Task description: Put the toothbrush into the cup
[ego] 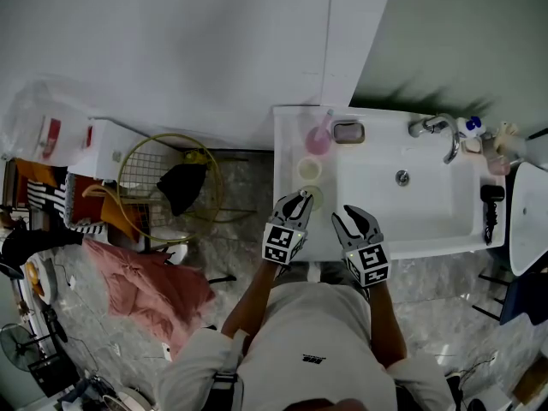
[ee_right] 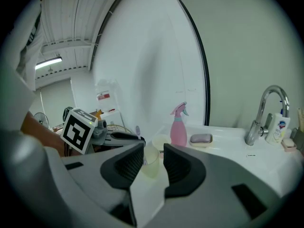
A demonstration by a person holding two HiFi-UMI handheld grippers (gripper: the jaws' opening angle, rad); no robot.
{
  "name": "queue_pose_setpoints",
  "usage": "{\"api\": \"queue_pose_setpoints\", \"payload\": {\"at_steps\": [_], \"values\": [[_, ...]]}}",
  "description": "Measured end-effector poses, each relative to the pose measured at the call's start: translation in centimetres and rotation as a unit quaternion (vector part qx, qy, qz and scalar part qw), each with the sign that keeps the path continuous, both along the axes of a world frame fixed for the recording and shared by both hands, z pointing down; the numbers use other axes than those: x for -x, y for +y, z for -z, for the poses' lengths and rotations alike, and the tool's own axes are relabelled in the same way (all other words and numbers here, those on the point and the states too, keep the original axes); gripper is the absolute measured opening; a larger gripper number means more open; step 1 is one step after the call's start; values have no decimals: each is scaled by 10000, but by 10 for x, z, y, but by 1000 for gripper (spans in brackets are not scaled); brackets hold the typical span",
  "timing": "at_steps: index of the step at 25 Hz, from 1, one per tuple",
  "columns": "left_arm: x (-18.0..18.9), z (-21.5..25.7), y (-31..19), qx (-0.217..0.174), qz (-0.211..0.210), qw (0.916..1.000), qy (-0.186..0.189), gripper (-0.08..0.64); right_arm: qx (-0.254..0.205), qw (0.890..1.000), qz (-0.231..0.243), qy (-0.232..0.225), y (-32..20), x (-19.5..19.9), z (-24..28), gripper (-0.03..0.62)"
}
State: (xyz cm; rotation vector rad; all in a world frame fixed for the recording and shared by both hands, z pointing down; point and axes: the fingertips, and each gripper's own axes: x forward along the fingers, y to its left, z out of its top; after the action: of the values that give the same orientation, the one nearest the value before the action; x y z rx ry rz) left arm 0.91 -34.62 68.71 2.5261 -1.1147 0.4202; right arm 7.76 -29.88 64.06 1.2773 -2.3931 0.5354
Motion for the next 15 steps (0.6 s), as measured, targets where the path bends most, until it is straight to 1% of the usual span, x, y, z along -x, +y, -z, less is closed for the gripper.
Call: {"api": "queue_pose_setpoints", "payload": {"at_steps": [6, 9, 15], "values": [[5, -1, -2, -90, 107, 9998, -166, 53, -20, 10000, -23, -2, 2, 1, 2, 144], [7, -2, -2, -68, 118, 9997, -203, 121, -25, 10000, -31, -9, 3, 2, 3, 144], [14, -4, 0, 11, 146, 9996, -257, 176, -53, 10000, -21, 9, 5, 6, 6, 144]]}}
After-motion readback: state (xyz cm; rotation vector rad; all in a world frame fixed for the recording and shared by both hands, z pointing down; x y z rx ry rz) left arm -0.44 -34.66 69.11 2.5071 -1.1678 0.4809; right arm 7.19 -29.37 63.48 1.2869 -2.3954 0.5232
